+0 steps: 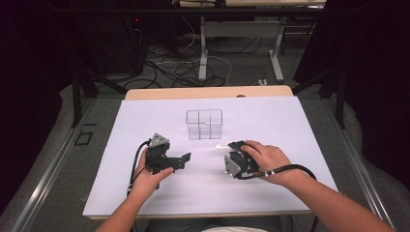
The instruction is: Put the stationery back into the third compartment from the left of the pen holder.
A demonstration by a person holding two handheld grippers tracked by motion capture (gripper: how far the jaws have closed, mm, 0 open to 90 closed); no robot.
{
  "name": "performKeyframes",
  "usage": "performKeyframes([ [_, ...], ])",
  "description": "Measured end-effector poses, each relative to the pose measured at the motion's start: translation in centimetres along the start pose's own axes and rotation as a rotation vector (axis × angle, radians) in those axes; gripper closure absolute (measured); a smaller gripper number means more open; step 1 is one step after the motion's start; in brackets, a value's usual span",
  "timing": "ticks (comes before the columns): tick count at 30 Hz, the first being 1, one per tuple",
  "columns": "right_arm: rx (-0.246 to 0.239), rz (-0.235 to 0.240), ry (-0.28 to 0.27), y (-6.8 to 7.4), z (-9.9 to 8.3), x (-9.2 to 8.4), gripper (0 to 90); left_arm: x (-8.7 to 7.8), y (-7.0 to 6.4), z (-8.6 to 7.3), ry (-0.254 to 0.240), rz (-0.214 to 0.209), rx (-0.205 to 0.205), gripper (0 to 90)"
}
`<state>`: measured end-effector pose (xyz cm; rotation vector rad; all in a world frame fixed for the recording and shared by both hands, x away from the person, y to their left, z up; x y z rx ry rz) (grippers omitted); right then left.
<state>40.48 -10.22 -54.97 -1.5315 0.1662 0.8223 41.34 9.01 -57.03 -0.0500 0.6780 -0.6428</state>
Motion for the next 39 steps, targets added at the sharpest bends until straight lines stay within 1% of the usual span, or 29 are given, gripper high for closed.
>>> performKeyframes([
  [4,-0.077,-0.011,-0.036,0.0,0.9,0.1,68.2,0.1,-0.3,-0.1,0.016,-0.014,0.015,6.3],
  [6,-0.106,-0.014,-0.037,0.2,1.2,0.1,68.2,0.2,-0.6,-0.2,0.023,-0.028,0.020,7.5],
  [7,-0.129,-0.001,-0.027,0.2,1.3,0.0,68.2,0.2,-0.7,-0.2,0.026,-0.031,0.030,8.1],
  [8,-0.137,-0.016,-0.049,0.2,1.6,0.1,68.2,0.2,-0.8,-0.2,0.032,-0.036,0.042,9.1],
  [9,-0.136,-0.012,-0.038,0.4,1.6,0.0,68.1,0.2,-1.0,-0.1,0.028,-0.042,0.046,10.3],
  [10,-0.160,-0.004,-0.037,0.5,1.8,0.0,68.2,0.1,-1.0,-0.1,0.032,-0.044,0.068,11.6],
  [11,-0.179,-0.007,-0.039,0.6,1.9,0.0,68.2,0.1,-1.1,0.0,0.035,-0.047,0.075,12.7],
  [13,-0.193,-0.016,-0.050,0.6,2.2,0.0,68.2,0.1,-1.3,0.0,0.038,-0.060,0.089,14.0],
  [14,-0.189,-0.016,-0.051,0.8,2.3,-0.1,68.2,0.1,-1.4,0.1,0.039,-0.066,0.100,14.9],
  [15,-0.209,0.007,-0.042,0.9,2.3,-0.2,68.2,0.1,-1.5,0.1,0.043,-0.073,0.104,15.2],
  [16,-0.214,0.002,-0.045,1.0,2.4,-0.2,68.2,0.1,-1.7,0.2,0.043,-0.085,0.109,15.3],
  [17,-0.234,0.003,-0.047,0.9,2.5,-0.2,68.2,0.1,-1.7,0.1,0.052,-0.089,0.126,15.5],
  [18,-0.241,-0.013,-0.063,0.9,2.8,-0.2,68.2,0.1,-1.9,0.1,0.054,-0.096,0.131,15.5],
  [19,-0.243,0.002,-0.052,1.1,2.7,-0.3,68.2,0.0,-2.1,0.1,0.064,-0.106,0.149,15.9],
  [21,-0.275,-0.002,-0.058,1.0,3.0,-0.5,68.2,0.1,-2.6,0.1,0.074,-0.126,0.169,16.1],
  [23,-0.297,-0.007,-0.072,0.9,3.3,-0.6,68.1,0.1,-2.8,0.2,0.082,-0.133,0.210,17.4],
  [25,-0.298,0.000,-0.077,1.0,3.5,-0.7,68.2,0.2,-3.2,0.4,0.092,-0.140,0.227,20.6],
  [26,-0.315,-0.003,-0.077,0.9,3.6,-0.7,68.2,0.1,-3.3,0.5,0.098,-0.144,0.240,21.6],
  [27,-0.309,-0.001,-0.085,1.0,3.7,-0.7,68.2,0.2,-3.6,0.6,0.099,-0.151,0.246,22.8],
  [28,-0.346,0.003,-0.098,0.7,4.0,-0.7,68.2,0.1,-3.8,0.7,0.116,-0.165,0.258,24.2],
  [29,-0.363,0.001,-0.092,0.6,3.9,-0.7,68.2,0.2,-4.0,0.9,0.108,-0.167,0.273,24.6],
  [30,-0.358,0.015,-0.087,0.8,3.9,-0.8,68.2,0.1,-4.1,1.0,0.112,-0.172,0.299,25.1],
  [31,-0.359,0.019,-0.089,0.8,3.9,-0.9,68.2,0.0,-4.2,1.1,0.131,-0.187,0.318,26.2],
  [32,-0.366,0.022,-0.093,0.8,4.0,-0.9,68.2,0.2,-4.5,1.3,0.115,-0.191,0.326,26.4],
  [34,-0.389,0.026,-0.102,0.7,4.2,-1.0,68.2,0.1,-4.8,1.4,0.149,-0.217,0.354,26.4],
  [35,-0.389,0.024,-0.112,0.6,4.4,-1.0,68.2,0.2,-5.0,1.5,0.152,-0.223,0.366,26.2],
  [36,-0.404,0.033,-0.103,0.6,4.4,-1.1,68.2,0.2,-5.1,1.6,0.165,-0.234,0.386,26.3],
  [38,-0.405,0.037,-0.120,0.7,4.6,-1.2,68.2,0.4,-5.7,1.6,0.177,-0.262,0.410,27.0],
  [39,-0.420,0.036,-0.124,0.6,4.8,-1.3,68.2,0.4,-5.9,1.6,0.188,-0.274,0.427,27.2],
])
Point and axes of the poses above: each handheld gripper's, and its own axes: x roughly forward along the jaws, z roughly out of its top, y roughly to its left, the point moved 10 cm from there along x, roughly forward along the jaws, and after that the axes turned 4 degrees about -x, right-handed, at the moved point
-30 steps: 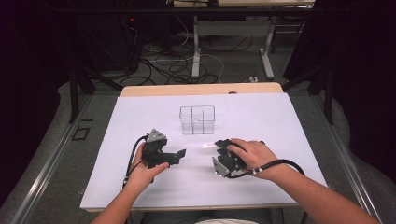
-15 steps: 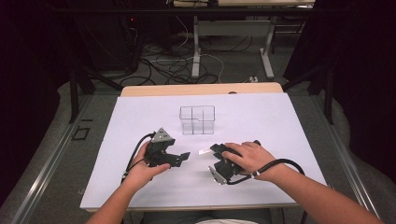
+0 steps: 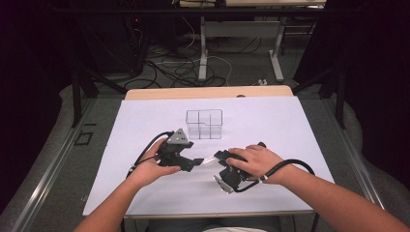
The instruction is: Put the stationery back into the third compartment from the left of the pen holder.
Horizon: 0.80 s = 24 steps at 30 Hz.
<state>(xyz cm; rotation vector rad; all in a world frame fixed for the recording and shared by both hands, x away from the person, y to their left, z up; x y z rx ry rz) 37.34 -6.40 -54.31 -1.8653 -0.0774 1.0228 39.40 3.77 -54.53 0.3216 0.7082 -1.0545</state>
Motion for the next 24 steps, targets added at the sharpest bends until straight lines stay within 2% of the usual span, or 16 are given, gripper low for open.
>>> performKeyframes([
  [4,-0.017,0.006,-0.012,0.0,0.5,-0.2,68.2,0.4,-0.6,0.5,0.036,-0.030,0.060,27.7],
  [5,-0.035,0.006,-0.014,-0.1,0.6,-0.2,68.2,0.4,-0.6,0.6,0.050,-0.039,0.078,27.9],
  [10,-0.042,0.012,-0.017,0.2,0.7,-0.1,68.2,1.1,-1.7,0.7,0.095,-0.098,0.118,36.5],
  [13,-0.064,0.006,-0.011,0.1,0.7,-0.1,68.1,1.4,-2.1,0.6,0.127,-0.116,0.122,40.1],
  [17,-0.073,0.001,-0.013,0.2,0.8,-0.1,68.2,1.8,-2.7,0.6,0.154,-0.141,0.100,46.8],
  [19,-0.094,-0.004,-0.011,0.2,0.8,-0.1,68.2,2.0,-3.0,0.6,0.172,-0.154,0.089,51.6],
  [24,-0.121,-0.012,-0.012,0.4,1.1,0.0,68.1,2.7,-3.5,0.7,0.205,-0.156,0.098,59.3],
])
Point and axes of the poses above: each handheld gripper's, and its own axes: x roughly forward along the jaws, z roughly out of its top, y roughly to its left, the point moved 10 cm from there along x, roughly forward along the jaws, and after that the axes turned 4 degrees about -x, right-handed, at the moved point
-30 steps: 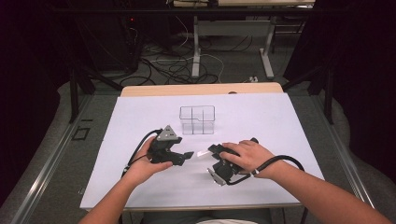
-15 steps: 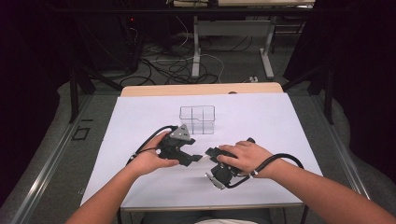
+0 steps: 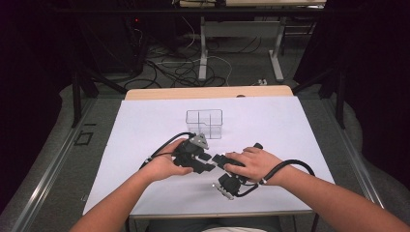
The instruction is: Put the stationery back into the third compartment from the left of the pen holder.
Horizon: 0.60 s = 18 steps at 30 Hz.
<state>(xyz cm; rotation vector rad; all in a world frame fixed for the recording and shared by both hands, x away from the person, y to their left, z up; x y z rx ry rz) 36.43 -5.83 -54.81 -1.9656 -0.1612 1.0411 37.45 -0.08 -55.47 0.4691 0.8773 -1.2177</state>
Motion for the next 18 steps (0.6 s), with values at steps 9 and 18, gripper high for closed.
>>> performKeyframes([
  [9,-0.040,-0.003,0.013,0.21,0.22,0.07,68.1,0.42,-0.08,-0.01,0.070,0.003,0.027,69.3],
  [18,-0.062,0.010,0.018,0.37,0.45,0.14,68.1,0.54,-0.05,-0.25,0.085,-0.021,0.020,70.1],
])
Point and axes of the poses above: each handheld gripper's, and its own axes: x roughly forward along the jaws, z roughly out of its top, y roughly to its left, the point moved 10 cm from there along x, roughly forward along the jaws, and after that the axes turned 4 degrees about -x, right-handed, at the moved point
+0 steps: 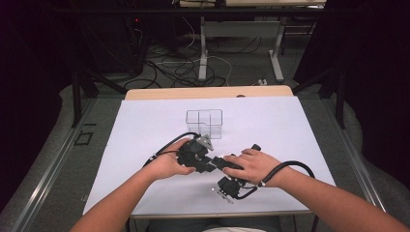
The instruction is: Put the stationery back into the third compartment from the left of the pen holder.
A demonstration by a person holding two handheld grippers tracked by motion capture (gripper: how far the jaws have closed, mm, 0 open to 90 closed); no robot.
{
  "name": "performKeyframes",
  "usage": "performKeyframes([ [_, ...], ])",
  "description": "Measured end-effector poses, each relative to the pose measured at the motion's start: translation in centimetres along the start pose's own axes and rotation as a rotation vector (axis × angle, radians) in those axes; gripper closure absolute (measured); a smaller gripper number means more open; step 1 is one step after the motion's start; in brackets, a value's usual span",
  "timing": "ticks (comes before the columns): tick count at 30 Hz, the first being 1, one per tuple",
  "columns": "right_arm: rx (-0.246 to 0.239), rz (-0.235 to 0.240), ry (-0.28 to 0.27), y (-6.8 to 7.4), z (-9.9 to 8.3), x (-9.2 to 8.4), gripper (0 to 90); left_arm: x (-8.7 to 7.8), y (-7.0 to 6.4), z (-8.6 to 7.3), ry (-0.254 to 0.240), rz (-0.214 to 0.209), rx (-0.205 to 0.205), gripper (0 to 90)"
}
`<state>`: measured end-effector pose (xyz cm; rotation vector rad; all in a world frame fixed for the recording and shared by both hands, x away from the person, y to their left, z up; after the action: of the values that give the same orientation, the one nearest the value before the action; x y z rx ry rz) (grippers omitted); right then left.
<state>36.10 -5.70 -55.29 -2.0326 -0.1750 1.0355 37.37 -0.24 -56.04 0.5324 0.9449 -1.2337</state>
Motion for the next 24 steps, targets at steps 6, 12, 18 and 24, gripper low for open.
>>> performKeyframes([
  [6,-0.018,-0.009,-0.008,-0.2,0.2,0.2,67.8,-0.2,0.1,0.0,0.002,-0.018,-0.026,70.7],
  [12,0.019,-0.033,0.018,-0.8,-0.4,0.0,56.8,-0.2,0.8,0.0,-0.012,0.001,-0.067,71.1],
  [18,0.061,-0.074,0.030,-1.5,-1.0,-0.6,47.3,-0.2,1.8,0.1,-0.045,0.027,-0.124,71.2],
  [24,0.199,-0.088,0.042,-1.5,-1.7,-1.2,42.8,-0.9,3.4,0.9,-0.139,0.069,-0.212,71.2],
])
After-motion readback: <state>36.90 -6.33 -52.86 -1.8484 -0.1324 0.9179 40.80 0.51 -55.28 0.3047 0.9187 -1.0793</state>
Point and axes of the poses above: each handheld gripper's, and its own axes: x roughly forward along the jaws, z roughly out of its top, y roughly to its left, the point moved 10 cm from there along x, roughly forward along the jaws, and after that the axes turned 4 degrees about -x, right-handed, at the moved point
